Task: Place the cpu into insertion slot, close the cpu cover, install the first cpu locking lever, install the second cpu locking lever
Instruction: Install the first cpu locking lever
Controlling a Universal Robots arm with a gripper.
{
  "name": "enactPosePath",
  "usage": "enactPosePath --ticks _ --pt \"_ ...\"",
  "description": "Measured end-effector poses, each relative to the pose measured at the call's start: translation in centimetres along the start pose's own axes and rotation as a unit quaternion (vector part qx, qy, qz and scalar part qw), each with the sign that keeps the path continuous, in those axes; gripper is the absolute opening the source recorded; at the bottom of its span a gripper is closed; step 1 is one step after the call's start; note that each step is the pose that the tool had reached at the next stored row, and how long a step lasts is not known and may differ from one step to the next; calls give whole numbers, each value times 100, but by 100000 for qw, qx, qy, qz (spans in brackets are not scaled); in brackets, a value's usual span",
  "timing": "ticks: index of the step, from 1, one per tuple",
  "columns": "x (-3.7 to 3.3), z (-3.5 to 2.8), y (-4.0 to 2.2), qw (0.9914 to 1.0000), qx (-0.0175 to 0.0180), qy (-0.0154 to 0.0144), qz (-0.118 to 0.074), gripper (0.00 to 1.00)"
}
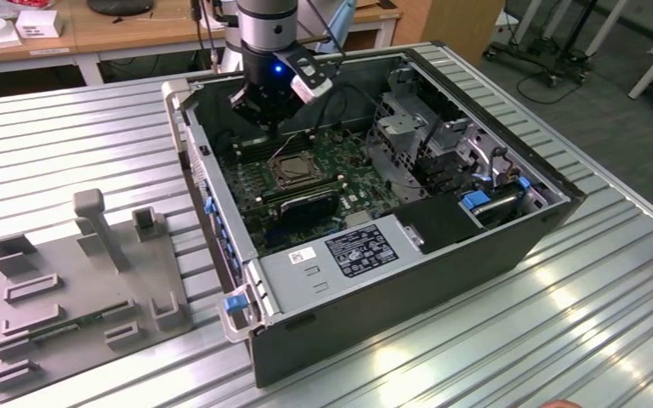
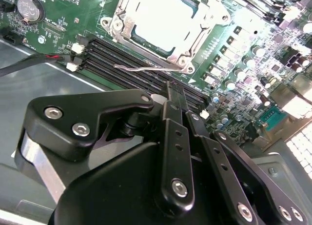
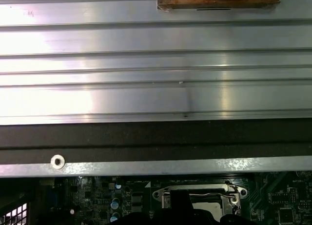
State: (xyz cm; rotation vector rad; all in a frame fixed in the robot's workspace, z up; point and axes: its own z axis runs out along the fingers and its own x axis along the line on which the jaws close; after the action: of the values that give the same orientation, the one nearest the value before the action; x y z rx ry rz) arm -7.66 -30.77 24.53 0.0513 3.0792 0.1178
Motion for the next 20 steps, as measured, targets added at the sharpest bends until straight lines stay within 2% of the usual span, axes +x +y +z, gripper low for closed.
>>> enactPosePath --ticks 6,13,20 --pt "-4 14 5 100000 6 8 2 10" --pt "-24 57 9 100000 6 7 -3 10" --pt "-89 93 14 100000 1 2 -1 10"
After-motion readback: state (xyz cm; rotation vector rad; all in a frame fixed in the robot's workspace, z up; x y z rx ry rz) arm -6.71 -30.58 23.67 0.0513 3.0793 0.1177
